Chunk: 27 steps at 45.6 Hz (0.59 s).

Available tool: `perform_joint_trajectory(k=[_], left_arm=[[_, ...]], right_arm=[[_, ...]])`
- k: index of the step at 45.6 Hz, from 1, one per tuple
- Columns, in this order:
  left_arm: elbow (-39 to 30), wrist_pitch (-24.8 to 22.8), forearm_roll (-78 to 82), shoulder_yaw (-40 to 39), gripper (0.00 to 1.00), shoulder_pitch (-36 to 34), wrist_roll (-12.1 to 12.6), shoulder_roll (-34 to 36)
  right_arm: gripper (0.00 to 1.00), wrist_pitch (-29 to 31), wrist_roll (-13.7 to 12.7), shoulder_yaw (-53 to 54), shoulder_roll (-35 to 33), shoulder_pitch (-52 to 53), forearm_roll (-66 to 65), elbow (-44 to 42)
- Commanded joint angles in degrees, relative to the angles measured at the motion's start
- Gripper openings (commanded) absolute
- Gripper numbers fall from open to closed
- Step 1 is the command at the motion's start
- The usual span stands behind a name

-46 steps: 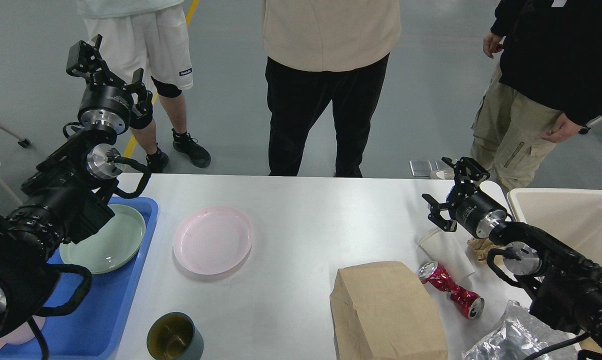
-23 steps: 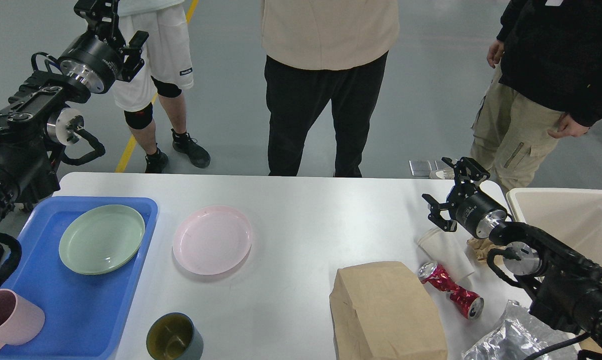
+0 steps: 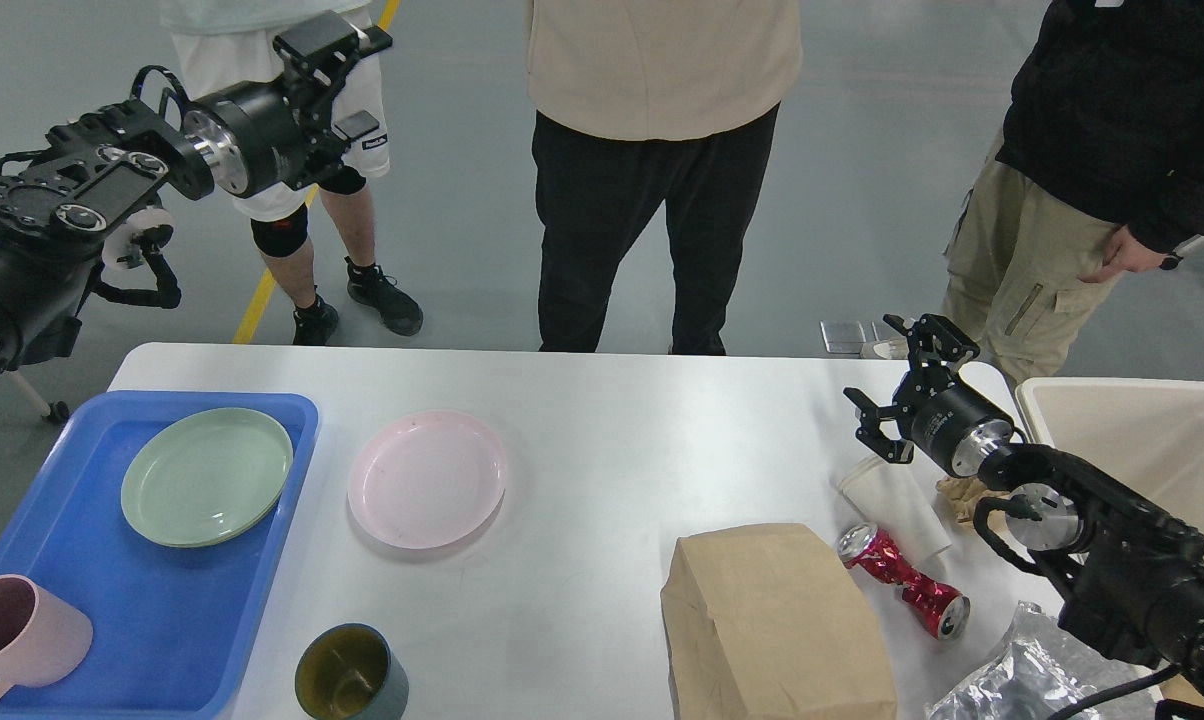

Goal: Tidy desktop
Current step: 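Swing the left arm up and over toward the tray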

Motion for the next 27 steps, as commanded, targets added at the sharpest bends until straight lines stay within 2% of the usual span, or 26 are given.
perform_joint_trajectory(k=[1,7,15,22,27], left_arm=[[-10.54,-3.28,0.01,8.13,0.97,-4.17,-0.01,3.63],[-21.09,-7.50,-0.07,17.61,0.97,-10.23,-0.01,5.74],[-31.37,-11.80,0.01,31.85,0.97,-20.34,-0.10,7.86],[-36.74,-17.16,0.28,40.91,0.97,-27.98,0.07,9.17],[-39.82,-23.84,0.45,46.01,0.97,-32.56,0.07,9.44]], right_arm=[[1.00,0.00,0.00,0.00,0.00,0.00,-0.01,0.00],[1.00,0.00,0.00,0.00,0.00,0.00,-0.01,0.00],[1.00,0.00,0.00,0.00,0.00,0.00,-0.01,0.00],[1.00,0.00,0.00,0.00,0.00,0.00,-0.01,0.00],[1.00,0.00,0.00,0.00,0.00,0.00,-0.01,0.00]])
